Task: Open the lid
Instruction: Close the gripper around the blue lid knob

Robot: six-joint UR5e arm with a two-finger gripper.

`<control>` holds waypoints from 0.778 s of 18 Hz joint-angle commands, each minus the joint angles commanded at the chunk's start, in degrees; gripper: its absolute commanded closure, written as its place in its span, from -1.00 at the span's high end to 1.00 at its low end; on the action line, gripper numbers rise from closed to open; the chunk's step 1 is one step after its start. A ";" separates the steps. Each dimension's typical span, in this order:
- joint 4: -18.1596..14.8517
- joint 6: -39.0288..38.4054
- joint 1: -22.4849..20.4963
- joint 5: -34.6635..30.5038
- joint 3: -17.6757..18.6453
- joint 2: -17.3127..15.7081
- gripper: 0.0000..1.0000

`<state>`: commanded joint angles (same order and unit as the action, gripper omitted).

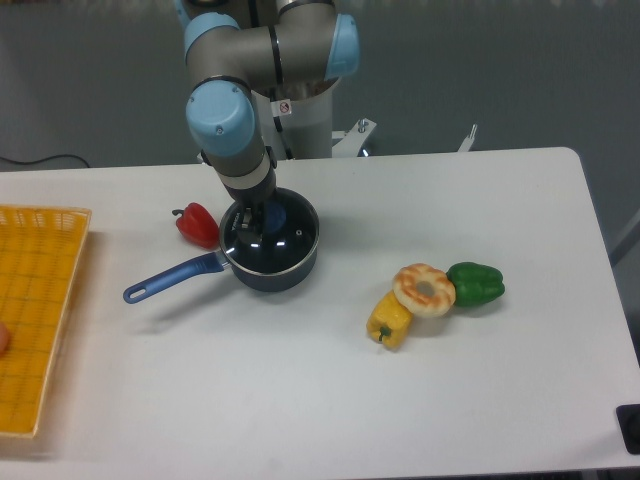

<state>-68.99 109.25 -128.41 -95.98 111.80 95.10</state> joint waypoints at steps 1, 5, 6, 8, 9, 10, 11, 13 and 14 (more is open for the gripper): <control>0.00 -0.35 0.00 0.00 -0.09 0.00 0.64; -0.09 -0.70 -0.09 0.09 -0.35 -0.09 0.55; -0.09 -0.79 -0.18 0.09 -0.44 -0.09 0.55; -0.09 -1.31 -0.18 0.09 -0.44 0.00 0.55; -0.09 -2.45 -0.09 0.09 -0.44 0.00 0.55; -0.09 -3.07 -0.09 0.09 -0.44 0.00 0.55; -0.17 -3.25 0.00 0.09 -0.35 0.00 0.55; -0.09 -3.25 0.17 0.00 -0.26 0.00 0.55; 0.00 -3.34 0.17 0.00 -0.18 0.09 0.55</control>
<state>-69.00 105.91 -128.23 -95.98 111.62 95.18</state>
